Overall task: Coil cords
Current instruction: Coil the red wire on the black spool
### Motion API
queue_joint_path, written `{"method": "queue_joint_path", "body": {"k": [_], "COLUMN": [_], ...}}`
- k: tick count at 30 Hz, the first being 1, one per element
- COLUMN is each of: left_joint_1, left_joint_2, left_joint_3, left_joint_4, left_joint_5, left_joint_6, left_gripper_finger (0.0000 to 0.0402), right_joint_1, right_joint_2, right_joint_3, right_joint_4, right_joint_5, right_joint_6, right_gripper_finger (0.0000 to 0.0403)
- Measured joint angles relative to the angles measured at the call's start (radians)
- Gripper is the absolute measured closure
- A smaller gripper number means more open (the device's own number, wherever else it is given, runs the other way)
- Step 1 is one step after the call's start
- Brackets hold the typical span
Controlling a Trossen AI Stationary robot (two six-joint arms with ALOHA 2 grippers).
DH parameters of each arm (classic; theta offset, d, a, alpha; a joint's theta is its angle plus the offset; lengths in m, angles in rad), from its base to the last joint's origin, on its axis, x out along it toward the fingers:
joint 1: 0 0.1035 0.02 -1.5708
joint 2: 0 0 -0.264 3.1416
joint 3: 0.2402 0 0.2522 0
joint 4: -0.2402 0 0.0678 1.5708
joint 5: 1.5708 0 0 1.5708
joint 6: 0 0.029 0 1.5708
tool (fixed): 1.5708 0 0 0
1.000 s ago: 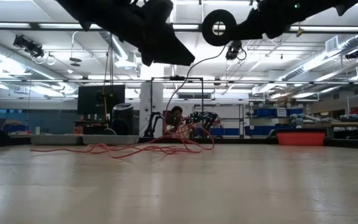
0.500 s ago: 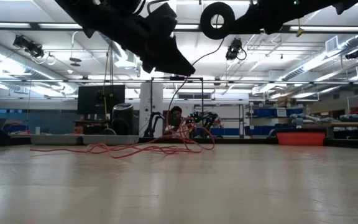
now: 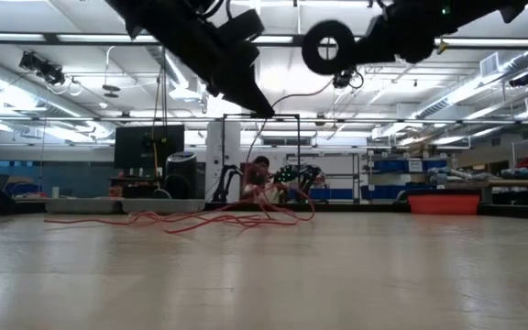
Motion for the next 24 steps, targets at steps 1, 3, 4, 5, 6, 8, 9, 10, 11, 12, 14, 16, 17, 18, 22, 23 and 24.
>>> {"method": "queue_joint_path", "body": {"k": [1, 3, 4, 5, 6, 8, 9, 10, 11, 12, 14, 16, 17, 18, 22, 23, 24], "left_joint_1": [0.0, 0.0, 0.0, 0.0, 0.0, 0.0, 0.0, 0.0, -0.001, -0.001, -0.003, -0.004, -0.005, -0.007, -0.017, -0.018, -0.019], "left_joint_2": [-0.001, -0.001, -0.001, -0.001, -0.001, -0.001, -0.001, -0.001, -0.002, -0.002, -0.002, -0.002, -0.002, -0.002, -0.002, -0.002, -0.002], "left_joint_3": [0.024, 0.071, 0.094, 0.115, 0.136, 0.175, 0.19, 0.201, 0.209, 0.217, 0.231, 0.245, 0.252, 0.257, 0.28, 0.285, 0.29], "left_joint_4": [-0.041, -0.121, -0.164, -0.207, -0.249, -0.331, -0.362, -0.386, -0.405, -0.424, -0.463, -0.489, -0.5, -0.509, -0.507, -0.495, -0.476], "left_joint_5": [-0.008, -0.02, -0.028, -0.039, -0.046, -0.049, -0.049, -0.049, -0.05, -0.052, -0.063, -0.073, -0.075, -0.075, -0.083, -0.083, -0.083], "left_joint_6": [0.014, 0.036, 0.039, 0.041, 0.041, 0.039, 0.039, 0.039, 0.038, 0.038, 0.038, 0.038, 0.038, 0.036, 0.036, 0.038, 0.039], "left_gripper_finger": [0.04, 0.04, 0.04, 0.0401, 0.0401, 0.0401, 0.0401, 0.0401, 0.0401, 0.0401, 0.0401, 0.0401, 0.0401, 0.0401, 0.0401, 0.0401, 0.0401], "right_joint_1": [0.0, 0.0, 0.003, 0.006, 0.008, 0.013, 0.013, 0.013, 0.013, 0.013, 0.013, 0.013, 0.013, 0.013, 0.013, 0.013, 0.013], "right_joint_2": [0.0, 0.0, 0.0, 0.0, 0.0, -0.004, -0.006, -0.012, -0.017, -0.022, -0.038, -0.055, -0.062, -0.069, -0.081, -0.08, -0.078], "right_joint_3": [0.0, 0.0, 0.0, 0.0, 0.0, 0.0, 0.0, 0.0, 0.0, 0.0, 0.0, 0.0, 0.0, 0.0, 0.0, 0.0, 0.0], "right_joint_4": [-0.018, -0.056, -0.075, -0.095, -0.116, -0.155, -0.165, -0.182, -0.202, -0.211, -0.24, -0.272, -0.296, -0.322, -0.368, -0.365, -0.354], "right_joint_5": [0.007, 0.026, 0.04, 0.052, 0.065, 0.086, 0.092, 0.096, 0.1, 0.101, 0.102, 0.112, 0.122, 0.136, 0.167, 0.167, 0.166], "right_joint_6": [0.01, 0.02, 0.02, 0.021, 0.021, 0.026, 0.031, 0.037, 0.042, 0.047, 0.057, 0.073, 0.081, 0.088, 0.124, 0.125, 0.124], "right_gripper_finger": [0.0403, 0.0403, 0.0403, 0.0403, 0.0403, 0.0403, 0.0403, 0.0403, 0.0403, 0.0403, 0.0403, 0.0403, 0.0403, 0.0403, 0.0403, 0.0403, 0.0403]}}
